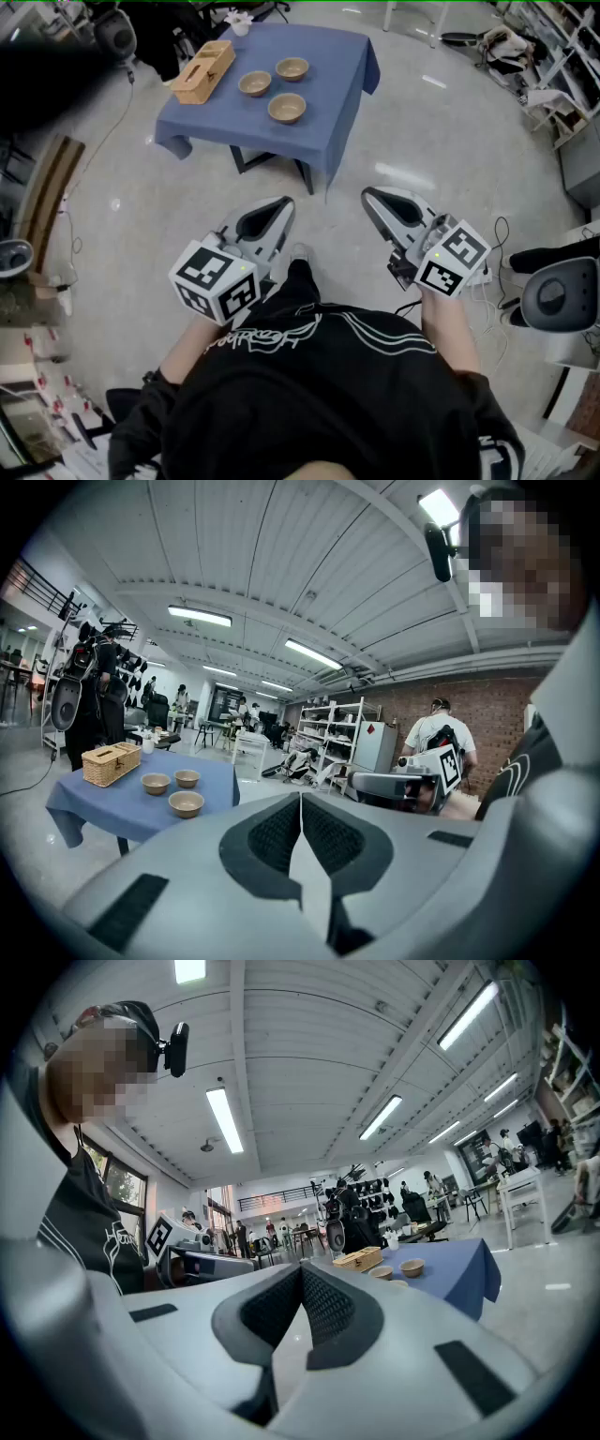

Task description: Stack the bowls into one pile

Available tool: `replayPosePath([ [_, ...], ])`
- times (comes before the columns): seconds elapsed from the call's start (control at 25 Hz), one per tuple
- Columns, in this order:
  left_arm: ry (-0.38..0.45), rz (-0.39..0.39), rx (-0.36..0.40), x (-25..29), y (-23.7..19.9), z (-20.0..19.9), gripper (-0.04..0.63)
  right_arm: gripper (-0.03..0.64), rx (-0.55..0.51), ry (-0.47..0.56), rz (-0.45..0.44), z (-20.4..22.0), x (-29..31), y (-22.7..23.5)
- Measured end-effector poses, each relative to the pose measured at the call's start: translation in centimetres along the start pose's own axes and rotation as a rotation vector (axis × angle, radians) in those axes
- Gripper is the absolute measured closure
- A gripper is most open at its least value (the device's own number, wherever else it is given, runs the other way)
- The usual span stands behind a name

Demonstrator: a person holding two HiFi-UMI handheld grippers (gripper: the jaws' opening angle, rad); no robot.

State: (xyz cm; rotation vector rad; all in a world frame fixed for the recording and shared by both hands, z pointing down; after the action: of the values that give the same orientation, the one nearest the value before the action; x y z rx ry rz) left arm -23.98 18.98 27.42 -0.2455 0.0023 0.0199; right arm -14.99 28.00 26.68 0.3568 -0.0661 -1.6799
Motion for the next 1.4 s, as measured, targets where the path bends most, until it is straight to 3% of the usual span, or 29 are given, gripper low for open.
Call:
replayPosePath([
  [0.36,0.001,0.016,-0.029,1.7,-0.5,1.1,0.568,0.589,-0.007,0.0,0.049,0.8,-0.6,1.6],
  [0.48,0.0,0.024,-0.043,2.6,-0.5,1.4,0.568,0.586,-0.016,0.001,0.024,0.9,-0.9,1.6],
  [0.6,0.0,0.036,-0.055,3.9,-0.6,1.5,0.568,0.512,-0.024,-0.03,0.022,1.2,-1.1,2.4],
  [0.68,0.002,0.042,-0.064,5.0,-1.3,1.5,0.568,0.503,-0.052,-0.045,0.039,1.4,-0.8,3.6],
  [0.96,-0.012,0.043,-0.101,9.6,-5.0,2.5,0.568,0.425,-0.001,-0.091,0.045,2.9,1.1,7.7],
  [1.16,-0.03,0.036,-0.116,13.6,-8.1,2.7,0.568,0.419,0.005,-0.142,0.069,3.8,3.3,12.8],
  [1.4,-0.063,-0.016,-0.138,18.4,-14.3,3.0,0.568,0.397,0.029,-0.199,0.028,4.8,8.1,18.7],
])
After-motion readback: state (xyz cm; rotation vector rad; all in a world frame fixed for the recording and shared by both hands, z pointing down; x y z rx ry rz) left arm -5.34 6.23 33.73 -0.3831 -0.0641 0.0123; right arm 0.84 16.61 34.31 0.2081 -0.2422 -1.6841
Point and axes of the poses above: the fingertips, and each gripper's own axes: x forward along the fingers, y to its right, z out of its underside, the point moved 1 cm from there along -x, backward along the fingers, and after that the axes turned 13 degrees about y, right-handed, at the moved point
